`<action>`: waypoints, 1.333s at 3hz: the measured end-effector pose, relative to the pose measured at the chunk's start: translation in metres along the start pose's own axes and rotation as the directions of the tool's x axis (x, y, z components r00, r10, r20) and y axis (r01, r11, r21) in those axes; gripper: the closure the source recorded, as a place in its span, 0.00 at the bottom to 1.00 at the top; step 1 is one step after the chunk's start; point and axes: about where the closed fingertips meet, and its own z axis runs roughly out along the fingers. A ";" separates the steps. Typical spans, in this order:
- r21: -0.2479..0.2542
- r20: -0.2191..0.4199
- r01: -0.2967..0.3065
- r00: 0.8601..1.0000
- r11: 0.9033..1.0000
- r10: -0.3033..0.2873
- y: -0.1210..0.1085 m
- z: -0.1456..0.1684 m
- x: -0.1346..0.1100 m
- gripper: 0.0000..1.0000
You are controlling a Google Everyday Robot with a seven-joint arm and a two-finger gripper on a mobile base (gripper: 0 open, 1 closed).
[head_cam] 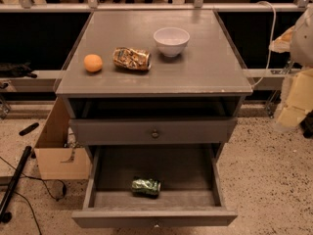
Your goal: Pick green can from middle drawer and place on counter
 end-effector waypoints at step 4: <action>-0.111 0.297 -0.049 0.951 0.993 0.080 0.065 0.079 -0.017 0.00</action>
Offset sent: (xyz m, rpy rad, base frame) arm -0.0037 -0.0053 -0.0224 0.1461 -0.0095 -0.0021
